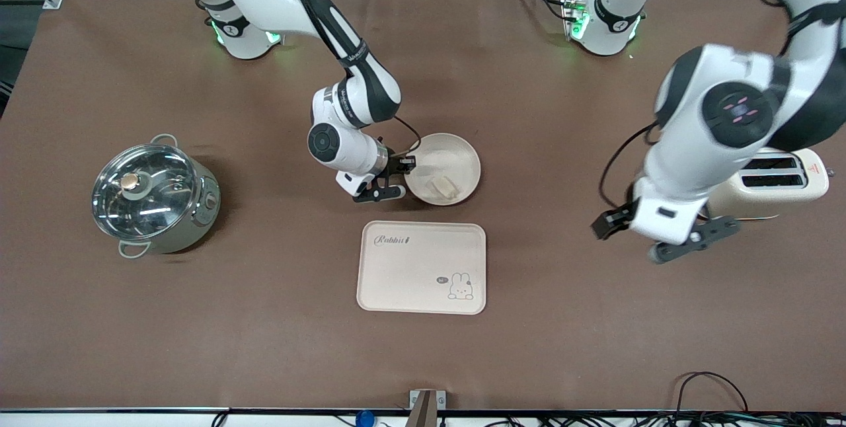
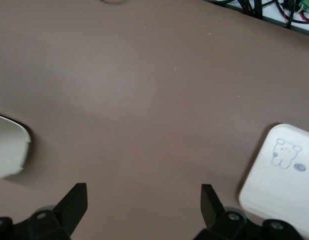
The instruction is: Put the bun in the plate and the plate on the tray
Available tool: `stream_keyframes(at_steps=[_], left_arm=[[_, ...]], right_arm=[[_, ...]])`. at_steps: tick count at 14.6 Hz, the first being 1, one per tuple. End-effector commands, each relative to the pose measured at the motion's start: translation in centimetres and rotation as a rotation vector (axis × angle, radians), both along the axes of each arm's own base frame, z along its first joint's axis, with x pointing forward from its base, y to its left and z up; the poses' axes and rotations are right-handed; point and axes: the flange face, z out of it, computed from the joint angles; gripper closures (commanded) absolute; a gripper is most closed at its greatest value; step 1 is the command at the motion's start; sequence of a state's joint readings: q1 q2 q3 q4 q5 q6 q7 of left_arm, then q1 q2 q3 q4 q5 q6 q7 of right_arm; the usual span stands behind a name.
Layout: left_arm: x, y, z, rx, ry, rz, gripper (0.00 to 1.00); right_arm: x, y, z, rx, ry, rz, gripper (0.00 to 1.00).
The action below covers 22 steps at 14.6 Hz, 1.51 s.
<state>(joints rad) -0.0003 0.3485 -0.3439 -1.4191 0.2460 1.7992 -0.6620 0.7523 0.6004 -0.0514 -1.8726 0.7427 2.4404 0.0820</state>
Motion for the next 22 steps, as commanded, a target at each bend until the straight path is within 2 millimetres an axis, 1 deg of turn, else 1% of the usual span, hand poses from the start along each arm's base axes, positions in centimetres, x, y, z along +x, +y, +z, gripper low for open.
stream_keyframes(at_steps=[1,2,3,4,5,6,7,8,9,10,11,12,13,15,16,18,19,20,21,22], left_arm=[[-2.2,2.2,5.0,0.04,-0.018,-0.103,0.0],[-2.6,3.5,6.3,0.048,-0.021,-0.129,0.0],[-3.0,3.8,6.9,0.056,-0.014,-0.159,0.0],[-3.7,4.1,8.5,0.054,-0.021,-0.176,0.0],[-4.5,4.5,10.4,0.027,-0.034,-0.211,0.0],[-5.2,5.5,11.7,0.012,-0.04,-0.241,0.0],[-5.9,7.4,12.9,0.007,-0.041,-0.245,0.0],[-6.6,8.5,13.7,-0.011,-0.026,-0.271,0.0],[-7.6,10.1,14.9,-0.035,-0.019,-0.283,0.0],[-8.6,11.7,15.8,-0.06,-0.004,-0.279,0.0],[-9.6,12.8,16.3,-0.075,0.005,-0.278,0.0],[-10.6,13.3,16.8,-0.074,0.003,-0.3,0.0],[-11.5,13.5,16.9,-0.07,0.007,-0.317,0.0],[-13.1,13.6,16.3,-0.069,0.028,-0.306,0.0],[-13.4,13.2,16.3,-0.07,0.048,-0.307,0.0],[-13.3,13.1,16.1,-0.072,0.056,-0.31,0.0],[-13.3,13.1,16.1,-0.071,0.056,-0.308,0.0],[-13.2,13.0,16.1,-0.071,0.056,-0.31,0.0],[-13.2,13.1,16.1,-0.071,0.056,-0.31,0.0],[-13.2,13.0,16.0,-0.07,0.058,-0.311,0.0]], right_arm=[[2.8,-0.8,5.1,0.073,-0.063,-0.035,1.0],[5.0,-1.5,6.6,0.095,-0.096,-0.058,1.0],[6.7,-1.3,7.5,0.109,-0.13,-0.067,1.0],[8.5,-1.1,6.2,0.109,-0.139,-0.076,1.0],[10.4,-1.0,6.2,0.12,-0.16,-0.092,1.0],[12.4,-1.7,4.9,0.119,-0.167,-0.113,1.0],[14.4,-3.0,3.9,0.12,-0.172,-0.146,1.0],[16.6,-4.4,2.4,0.119,-0.175,-0.179,1.0],[18.2,-5.8,1.5,0.12,-0.181,-0.203,1.0],[18.9,-6.4,0.6,0.118,-0.181,-0.213,1.0],[19.3,-6.9,0.0,0.115,-0.173,-0.215,1.0],[19.2,-7.1,-0.6,0.103,-0.165,-0.203,1.0],[19.3,-7.3,-0.6,0.093,-0.17,-0.193,1.0],[19.5,-7.9,-0.8,0.085,-0.172,-0.193,1.0],[19.6,-8.2,-0.8,0.084,-0.171,-0.199,0.94],[19.8,-8.5,-0.7,0.086,-0.17,-0.208,0.38],[19.7,-8.4,-0.6,0.085,-0.171,-0.206,0.28],[19.7,-8.4,-0.3,0.086,-0.173,-0.207,0.13],[19.7,-8.2,0.6,0.091,-0.18,-0.201,0.0],[19.6,-7.9,1.3,0.096,-0.187,-0.196,0.0]])
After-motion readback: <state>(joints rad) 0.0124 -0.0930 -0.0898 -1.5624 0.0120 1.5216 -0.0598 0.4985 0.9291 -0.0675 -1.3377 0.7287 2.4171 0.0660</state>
